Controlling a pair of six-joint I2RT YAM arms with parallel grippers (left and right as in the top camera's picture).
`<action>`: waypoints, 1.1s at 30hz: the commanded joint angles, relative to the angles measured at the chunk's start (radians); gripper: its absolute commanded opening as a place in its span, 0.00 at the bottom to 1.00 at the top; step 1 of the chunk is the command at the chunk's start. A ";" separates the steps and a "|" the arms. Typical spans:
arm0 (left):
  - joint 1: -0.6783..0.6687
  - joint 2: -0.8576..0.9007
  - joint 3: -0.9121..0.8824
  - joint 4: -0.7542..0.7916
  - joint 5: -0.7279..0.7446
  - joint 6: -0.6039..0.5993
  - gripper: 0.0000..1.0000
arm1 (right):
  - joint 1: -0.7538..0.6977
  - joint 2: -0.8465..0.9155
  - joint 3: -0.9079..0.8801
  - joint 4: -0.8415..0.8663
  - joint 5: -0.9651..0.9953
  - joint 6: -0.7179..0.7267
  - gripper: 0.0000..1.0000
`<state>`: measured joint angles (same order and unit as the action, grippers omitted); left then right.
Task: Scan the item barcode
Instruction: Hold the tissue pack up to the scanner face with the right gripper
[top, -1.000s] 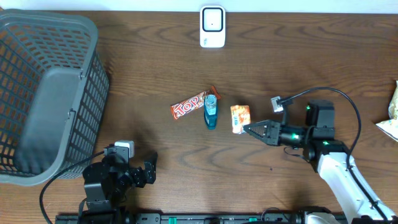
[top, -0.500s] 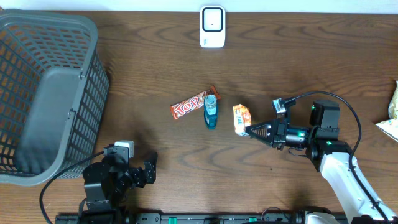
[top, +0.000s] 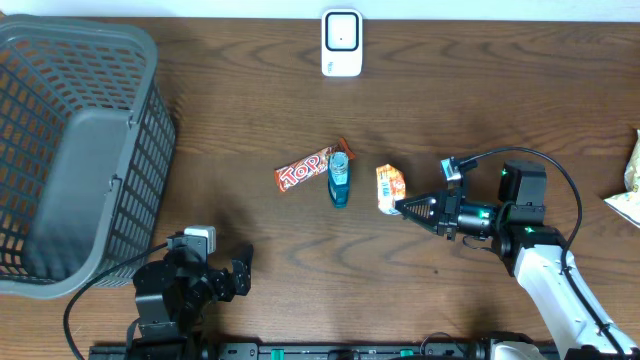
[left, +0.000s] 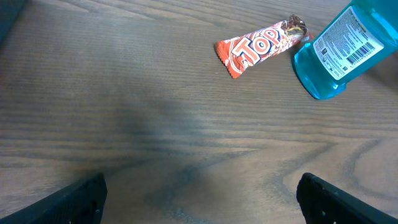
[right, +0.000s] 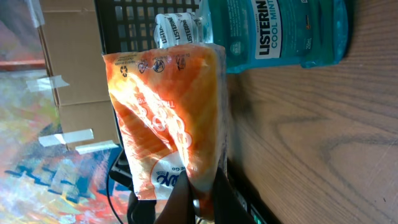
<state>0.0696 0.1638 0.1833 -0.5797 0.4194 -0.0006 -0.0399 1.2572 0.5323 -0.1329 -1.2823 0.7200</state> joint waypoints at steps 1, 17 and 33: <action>0.003 -0.001 0.001 0.000 0.002 -0.001 0.98 | -0.004 -0.007 0.004 0.003 -0.029 0.005 0.01; 0.003 -0.001 0.001 0.000 0.002 -0.001 0.98 | 0.003 -0.007 0.004 0.070 0.067 -0.175 0.01; 0.003 -0.001 0.001 0.000 0.002 -0.001 0.98 | 0.237 0.031 0.306 0.001 1.101 -0.346 0.01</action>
<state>0.0692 0.1638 0.1833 -0.5797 0.4194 -0.0006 0.1520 1.2663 0.7555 -0.1143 -0.5236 0.4763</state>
